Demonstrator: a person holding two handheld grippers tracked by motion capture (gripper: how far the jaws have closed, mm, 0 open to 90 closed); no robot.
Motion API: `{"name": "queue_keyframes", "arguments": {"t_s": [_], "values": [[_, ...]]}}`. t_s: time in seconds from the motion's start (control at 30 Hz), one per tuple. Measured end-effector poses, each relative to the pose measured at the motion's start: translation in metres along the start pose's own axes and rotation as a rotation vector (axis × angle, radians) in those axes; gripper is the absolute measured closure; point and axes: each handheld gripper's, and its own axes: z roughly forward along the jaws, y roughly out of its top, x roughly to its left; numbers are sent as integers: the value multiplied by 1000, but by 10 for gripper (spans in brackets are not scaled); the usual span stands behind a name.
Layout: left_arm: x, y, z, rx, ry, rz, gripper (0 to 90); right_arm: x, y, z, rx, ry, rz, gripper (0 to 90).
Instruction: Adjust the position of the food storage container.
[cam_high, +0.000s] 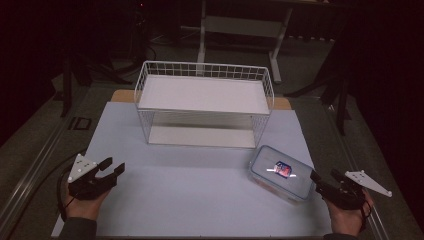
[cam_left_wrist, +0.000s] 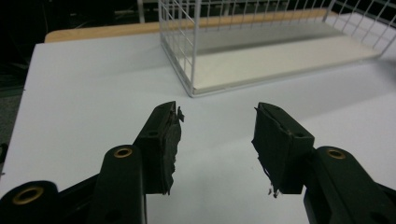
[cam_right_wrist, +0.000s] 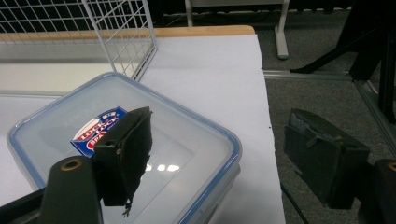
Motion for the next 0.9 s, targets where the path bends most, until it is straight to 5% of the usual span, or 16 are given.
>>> {"name": "queue_keyframes", "arguments": {"t_s": [0.3,0.7,0.9], "values": [[8,-1,1,-8,8,-52,498,-6,-1,5,17,12,13,425],[13,-3,2,-26,18,-93,489,-7,3,13,28,-17,16,888],[12,-3,2,-29,17,-92,489,-15,2,23,67,-22,41,897]]}}
